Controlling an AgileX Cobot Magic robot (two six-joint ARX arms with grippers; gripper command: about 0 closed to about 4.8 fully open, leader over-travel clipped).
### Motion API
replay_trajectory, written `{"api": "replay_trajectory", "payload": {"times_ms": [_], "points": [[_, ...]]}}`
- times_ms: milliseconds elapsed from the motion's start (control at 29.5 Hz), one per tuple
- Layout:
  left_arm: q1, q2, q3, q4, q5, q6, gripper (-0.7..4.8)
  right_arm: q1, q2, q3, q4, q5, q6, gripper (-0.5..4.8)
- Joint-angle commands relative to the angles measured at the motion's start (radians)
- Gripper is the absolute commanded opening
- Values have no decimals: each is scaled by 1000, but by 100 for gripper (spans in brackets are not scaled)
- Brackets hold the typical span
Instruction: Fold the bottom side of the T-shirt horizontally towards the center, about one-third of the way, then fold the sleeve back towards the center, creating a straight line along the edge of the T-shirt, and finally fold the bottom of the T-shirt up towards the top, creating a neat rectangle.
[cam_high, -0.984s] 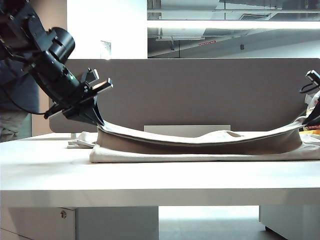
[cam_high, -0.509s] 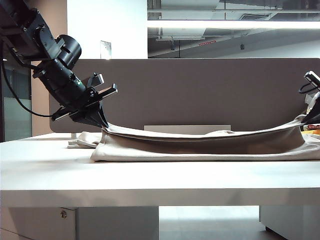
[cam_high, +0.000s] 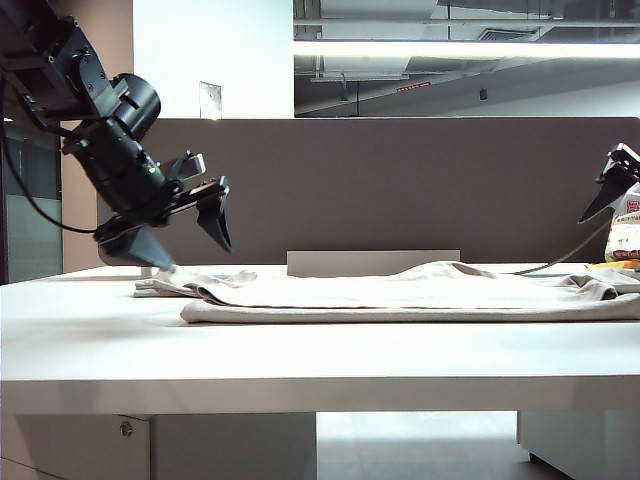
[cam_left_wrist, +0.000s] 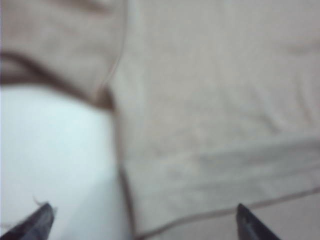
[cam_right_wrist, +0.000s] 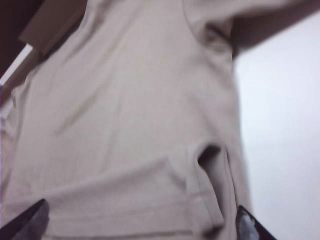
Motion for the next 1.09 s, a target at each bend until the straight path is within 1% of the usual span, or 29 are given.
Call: {"api": "replay_trajectory", "payload": {"times_ms": [34,136,272,306,407,509,679,815,950,984,1018,1052,1086], "points": [[8,-8,1,-131,18,13,479,-13,-4,3,-107,-8,-66,435],[8,-8,-1,-204,18,40,479,-21,-4,3,-185,-5,-109,364],[4,-8,-1,-244,81,53,479,-24,-4,3,-231,0,-130,362],[-1,-8,-1,-248,89,52,479,-24,-4,3,-238,0,-135,355],[-19,-7,-1,-262,89,50,479,-19,-4,2,-265,18,-155,300],[-43,-5,-1,-260,87,50,479,-10,-4,2,-282,22,-173,291],[-73,-3,-1,-248,70,50,479,3,-4,2,-301,70,-193,291],[-79,-1,-1,-240,50,50,426,11,-4,2,-301,106,-196,291],[-79,11,-1,-237,47,43,425,13,-4,2,-300,128,-196,286],[-79,16,-1,-236,47,41,423,13,-4,2,-300,127,-197,266],[-79,20,-1,-236,47,35,409,14,-4,2,-299,127,-198,247],[-79,26,-1,-237,50,34,377,14,-4,2,-299,129,-201,236],[-80,30,-2,-238,51,34,358,14,-4,2,-297,134,-201,236]]}}
